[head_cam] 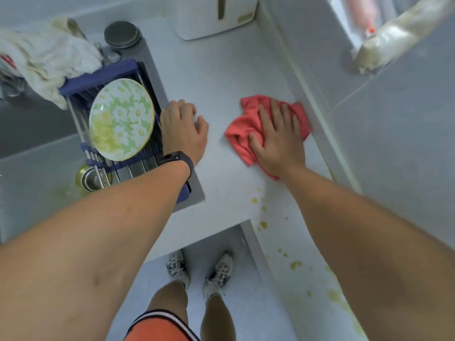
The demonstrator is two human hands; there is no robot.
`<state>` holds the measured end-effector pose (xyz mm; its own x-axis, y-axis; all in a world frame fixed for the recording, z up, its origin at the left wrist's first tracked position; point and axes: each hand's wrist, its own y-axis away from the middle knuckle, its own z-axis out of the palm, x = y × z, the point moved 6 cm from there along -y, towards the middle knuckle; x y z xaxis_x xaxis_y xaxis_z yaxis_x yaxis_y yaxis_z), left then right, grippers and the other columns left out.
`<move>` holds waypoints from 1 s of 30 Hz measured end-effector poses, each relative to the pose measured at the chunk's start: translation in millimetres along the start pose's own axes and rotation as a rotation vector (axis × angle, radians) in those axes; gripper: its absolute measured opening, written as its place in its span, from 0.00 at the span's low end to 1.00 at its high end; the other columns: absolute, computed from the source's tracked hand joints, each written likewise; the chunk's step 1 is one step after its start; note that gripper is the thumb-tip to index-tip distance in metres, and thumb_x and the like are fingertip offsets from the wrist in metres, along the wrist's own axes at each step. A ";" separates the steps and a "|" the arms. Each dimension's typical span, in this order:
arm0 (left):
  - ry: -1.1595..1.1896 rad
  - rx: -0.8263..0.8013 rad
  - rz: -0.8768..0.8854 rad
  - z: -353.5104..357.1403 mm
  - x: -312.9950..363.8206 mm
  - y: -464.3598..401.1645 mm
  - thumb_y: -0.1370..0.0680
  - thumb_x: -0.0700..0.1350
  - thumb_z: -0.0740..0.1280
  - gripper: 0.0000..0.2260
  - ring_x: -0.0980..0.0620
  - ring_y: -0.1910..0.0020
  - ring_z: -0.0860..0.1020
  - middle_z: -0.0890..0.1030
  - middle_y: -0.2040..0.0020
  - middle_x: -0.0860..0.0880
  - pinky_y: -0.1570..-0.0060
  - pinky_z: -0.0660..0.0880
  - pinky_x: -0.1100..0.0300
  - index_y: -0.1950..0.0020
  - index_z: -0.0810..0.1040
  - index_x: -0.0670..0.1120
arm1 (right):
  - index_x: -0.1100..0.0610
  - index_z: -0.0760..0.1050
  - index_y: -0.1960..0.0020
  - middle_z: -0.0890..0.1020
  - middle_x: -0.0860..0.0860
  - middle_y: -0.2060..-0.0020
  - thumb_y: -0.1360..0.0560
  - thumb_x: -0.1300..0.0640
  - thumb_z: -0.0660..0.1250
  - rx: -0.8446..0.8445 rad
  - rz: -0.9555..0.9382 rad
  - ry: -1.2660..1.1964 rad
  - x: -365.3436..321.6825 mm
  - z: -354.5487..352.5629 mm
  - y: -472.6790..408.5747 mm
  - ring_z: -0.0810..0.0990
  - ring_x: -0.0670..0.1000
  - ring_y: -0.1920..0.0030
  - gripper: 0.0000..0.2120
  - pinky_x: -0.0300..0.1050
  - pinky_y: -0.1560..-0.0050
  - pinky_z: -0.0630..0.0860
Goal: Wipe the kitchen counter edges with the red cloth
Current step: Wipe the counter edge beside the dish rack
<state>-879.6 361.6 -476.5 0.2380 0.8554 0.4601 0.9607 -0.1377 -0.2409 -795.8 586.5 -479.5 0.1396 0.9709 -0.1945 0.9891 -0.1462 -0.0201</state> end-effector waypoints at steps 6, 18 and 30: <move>-0.015 -0.019 -0.005 -3.4 2.2 -1.4 0.22 0.48 0.63 0.09 0.40 0.39 0.74 0.76 0.44 0.42 0.35 0.68 0.44 0.47 0.75 0.44 | 0.56 0.56 0.17 0.59 0.60 0.18 0.17 0.40 0.53 0.005 0.027 0.060 33.0 -5.0 61.1 0.54 0.64 0.18 0.34 0.63 0.20 0.53; -0.121 -0.094 0.001 5.7 3.0 -1.7 0.21 0.48 0.63 0.13 0.36 0.33 0.71 0.75 0.36 0.39 0.32 0.66 0.38 0.43 0.75 0.41 | 0.53 0.58 0.17 0.60 0.58 0.18 0.21 0.42 0.60 -0.013 -0.077 0.003 24.1 -4.8 -17.4 0.56 0.63 0.19 0.36 0.59 0.19 0.52; -0.127 -0.058 0.001 7.9 -0.5 -1.2 0.21 0.47 0.63 0.13 0.35 0.29 0.70 0.75 0.35 0.38 0.28 0.62 0.38 0.42 0.77 0.40 | 0.53 0.57 0.17 0.58 0.57 0.18 0.21 0.39 0.57 -0.066 -0.156 0.008 4.4 3.4 -141.0 0.55 0.61 0.18 0.37 0.55 0.18 0.48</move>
<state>-881.9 365.3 -483.2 0.2220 0.9112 0.3471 0.9681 -0.1635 -0.1901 -934.9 610.7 -480.9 -0.0160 0.9824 -0.1863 0.9997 0.0192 0.0154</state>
